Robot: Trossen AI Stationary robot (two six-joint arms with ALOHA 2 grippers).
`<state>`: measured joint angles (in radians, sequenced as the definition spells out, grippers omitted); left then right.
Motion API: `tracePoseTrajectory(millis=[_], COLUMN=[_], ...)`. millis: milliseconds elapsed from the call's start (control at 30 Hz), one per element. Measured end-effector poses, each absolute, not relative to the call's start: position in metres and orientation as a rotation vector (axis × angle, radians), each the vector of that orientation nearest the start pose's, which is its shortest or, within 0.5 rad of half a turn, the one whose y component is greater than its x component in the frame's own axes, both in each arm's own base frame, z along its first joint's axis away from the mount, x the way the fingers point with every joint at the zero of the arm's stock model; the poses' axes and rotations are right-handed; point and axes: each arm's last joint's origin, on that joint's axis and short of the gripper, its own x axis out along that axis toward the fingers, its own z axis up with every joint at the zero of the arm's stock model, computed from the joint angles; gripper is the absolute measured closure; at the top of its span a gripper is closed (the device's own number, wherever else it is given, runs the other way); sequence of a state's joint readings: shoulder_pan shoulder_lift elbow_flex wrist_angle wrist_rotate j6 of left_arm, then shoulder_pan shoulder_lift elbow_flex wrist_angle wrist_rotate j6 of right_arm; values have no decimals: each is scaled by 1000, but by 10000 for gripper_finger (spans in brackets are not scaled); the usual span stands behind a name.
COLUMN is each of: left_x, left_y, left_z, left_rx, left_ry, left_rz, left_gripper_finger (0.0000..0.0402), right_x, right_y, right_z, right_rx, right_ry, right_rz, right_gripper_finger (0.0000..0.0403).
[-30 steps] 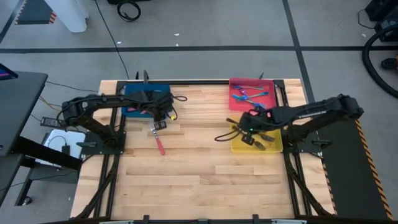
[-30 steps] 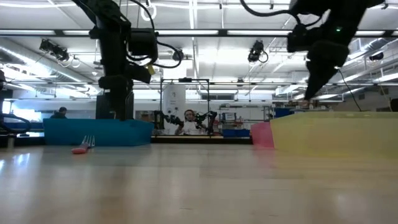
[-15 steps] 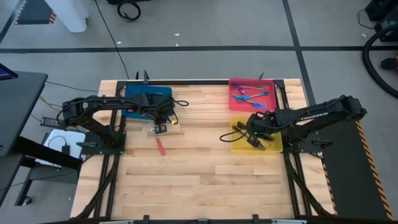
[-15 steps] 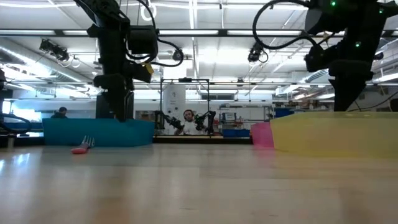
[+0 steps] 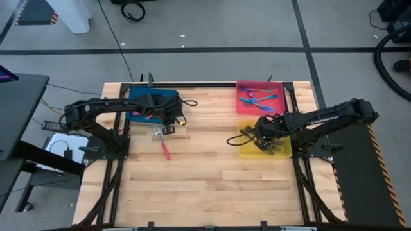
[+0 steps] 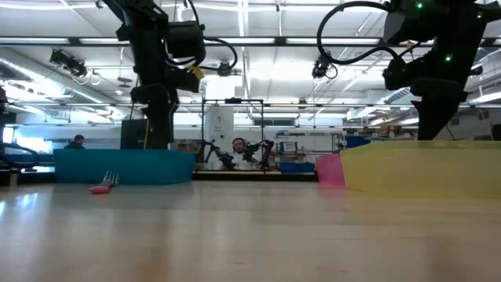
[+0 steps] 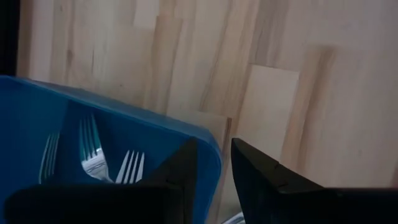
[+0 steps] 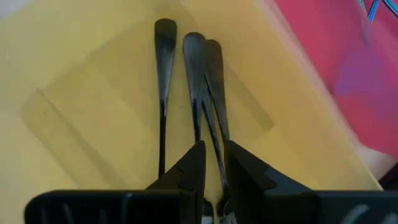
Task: Sort silverware by color (type)
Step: Put the red fork into the blue bin
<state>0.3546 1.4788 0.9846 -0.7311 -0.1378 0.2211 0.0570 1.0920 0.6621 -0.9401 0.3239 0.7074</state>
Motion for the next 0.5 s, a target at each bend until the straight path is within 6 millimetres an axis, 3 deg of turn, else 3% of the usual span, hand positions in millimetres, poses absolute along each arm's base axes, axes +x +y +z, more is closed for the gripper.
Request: tracePoseTrajectory(millis=[167,367,500], left_x=[253,244,246], left_y=[91,67,49], left_z=[220,218,217], left_rx=[62,86,40], left_ry=[1332,1488,1487], left_rz=[259,148,15], left_gripper_finger=[303,303,303], right_x=[165,165,166], right_y=[0,-1,-4], right_z=[197,198,199], right_rx=[314,175,80], right_ry=[1196,1209,1210], right_rz=[-667,-634,-638], right_gripper_finger=[336,335,336])
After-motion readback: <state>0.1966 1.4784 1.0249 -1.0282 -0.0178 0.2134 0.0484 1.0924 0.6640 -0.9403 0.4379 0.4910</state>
